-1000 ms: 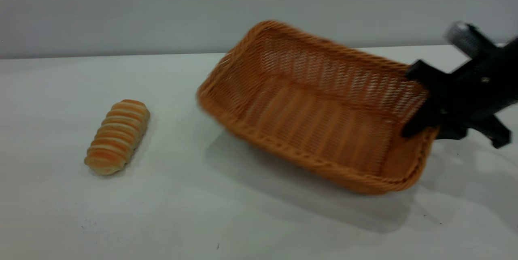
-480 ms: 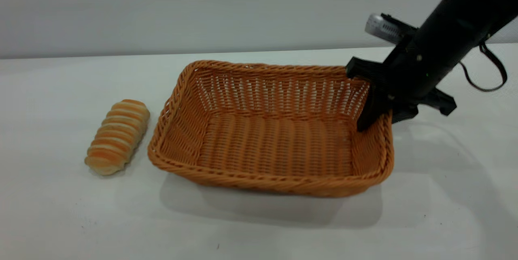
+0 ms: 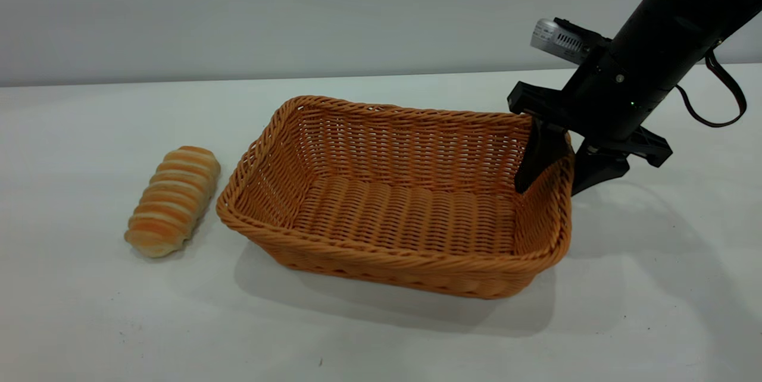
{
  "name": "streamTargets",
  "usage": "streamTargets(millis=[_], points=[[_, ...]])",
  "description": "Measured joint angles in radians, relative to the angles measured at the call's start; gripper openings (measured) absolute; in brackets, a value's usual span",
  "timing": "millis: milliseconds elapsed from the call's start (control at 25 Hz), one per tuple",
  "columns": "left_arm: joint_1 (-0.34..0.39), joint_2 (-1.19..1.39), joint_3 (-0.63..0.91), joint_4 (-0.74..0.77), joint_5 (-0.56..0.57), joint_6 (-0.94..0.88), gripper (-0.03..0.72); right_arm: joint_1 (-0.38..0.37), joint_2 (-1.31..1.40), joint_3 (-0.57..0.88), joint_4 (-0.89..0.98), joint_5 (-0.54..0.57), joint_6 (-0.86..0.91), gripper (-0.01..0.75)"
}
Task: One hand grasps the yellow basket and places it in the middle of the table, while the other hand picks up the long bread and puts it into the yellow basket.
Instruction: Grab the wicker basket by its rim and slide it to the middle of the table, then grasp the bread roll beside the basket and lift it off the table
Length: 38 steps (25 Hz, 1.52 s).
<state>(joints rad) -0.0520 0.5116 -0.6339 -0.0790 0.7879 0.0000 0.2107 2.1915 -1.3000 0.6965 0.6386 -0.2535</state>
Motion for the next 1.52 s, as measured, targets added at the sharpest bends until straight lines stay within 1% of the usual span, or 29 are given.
streamTargets(millis=[160, 280, 360, 520, 640, 840, 960, 1120, 1240, 1400, 1520], points=[[0.0, 0.0, 0.0, 0.0, 0.0, 0.0, 0.536, -0.014, 0.0, -0.035, -0.023, 0.018, 0.006, 0.483], [0.0, 0.0, 0.0, 0.0, 0.0, 0.0, 0.536, -0.048, 0.0, -0.095, -0.061, 0.074, 0.033, 0.489], [0.0, 0.0, 0.0, 0.0, 0.0, 0.0, 0.536, -0.077, 0.0, -0.147, -0.11, 0.129, 0.064, 0.491], [0.0, 0.0, 0.0, 0.0, 0.0, -0.006, 0.536, -0.135, 0.0, -0.273, -0.256, 0.266, 0.145, 0.491], [0.0, 0.013, 0.0, 0.021, 0.002, -0.061, 0.536, -0.16, -0.005, -0.352, -0.386, 0.365, 0.161, 0.492], [0.0, 0.155, -0.002, 0.071, 0.001, -0.104, 0.536, -0.154, -0.114, -0.374, -0.602, 0.429, 0.17, 0.492], [0.0, 0.29, -0.025, 0.071, -0.002, -0.106, 0.536, -0.151, -0.206, -0.34, -0.674, 0.454, 0.174, 0.492], [0.0, 0.471, -0.086, 0.072, -0.022, -0.104, 0.536, -0.151, -0.328, -0.216, -0.73, 0.451, 0.181, 0.492], [0.0, 0.588, -0.135, 0.072, -0.035, -0.103, 0.536, -0.151, -0.424, -0.119, -0.738, 0.449, 0.181, 0.488], [0.0, 0.749, -0.193, 0.072, -0.091, -0.103, 0.536, -0.151, -0.55, -0.006, -0.724, 0.445, 0.185, 0.476], [0.0, 0.882, -0.223, 0.071, -0.177, -0.095, 0.536, -0.151, -0.625, 0.061, -0.707, 0.428, 0.186, 0.471]])
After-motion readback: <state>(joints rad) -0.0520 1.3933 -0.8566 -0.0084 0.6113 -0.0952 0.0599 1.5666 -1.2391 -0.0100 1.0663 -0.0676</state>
